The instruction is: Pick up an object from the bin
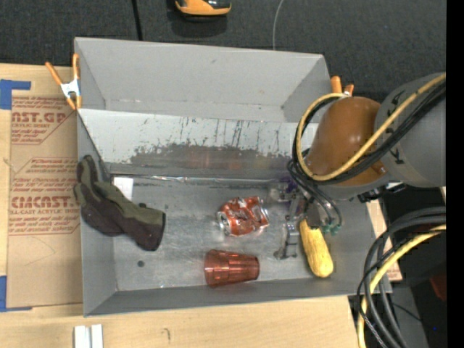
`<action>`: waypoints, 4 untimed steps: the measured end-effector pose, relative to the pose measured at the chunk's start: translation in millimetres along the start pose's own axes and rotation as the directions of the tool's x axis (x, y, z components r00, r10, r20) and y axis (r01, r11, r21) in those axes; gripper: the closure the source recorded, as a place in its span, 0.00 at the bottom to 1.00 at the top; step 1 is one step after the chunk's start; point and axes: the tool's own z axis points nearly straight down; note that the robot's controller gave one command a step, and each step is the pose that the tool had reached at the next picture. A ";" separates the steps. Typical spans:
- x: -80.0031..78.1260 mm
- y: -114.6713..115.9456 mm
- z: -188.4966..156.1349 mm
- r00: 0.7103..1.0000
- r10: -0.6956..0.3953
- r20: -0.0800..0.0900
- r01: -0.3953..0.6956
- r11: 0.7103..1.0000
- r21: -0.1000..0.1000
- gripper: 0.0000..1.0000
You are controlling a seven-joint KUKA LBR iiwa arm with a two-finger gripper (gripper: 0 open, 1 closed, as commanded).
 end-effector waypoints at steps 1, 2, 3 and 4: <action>-1.7 0.1 -4.3 1.000 -0.001 0.007 0.001 1.000 0.000 0.00; -14.1 19.0 16.5 0.999 0.045 0.015 -0.045 0.999 0.001 0.00; -25.7 39.9 51.5 0.999 -0.038 0.031 0.038 0.999 0.001 1.00; -25.6 40.0 51.5 0.999 -0.039 0.031 0.039 0.999 0.001 1.00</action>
Offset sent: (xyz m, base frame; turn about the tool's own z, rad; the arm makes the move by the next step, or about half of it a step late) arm 0.0272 0.0573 -0.0580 0.0981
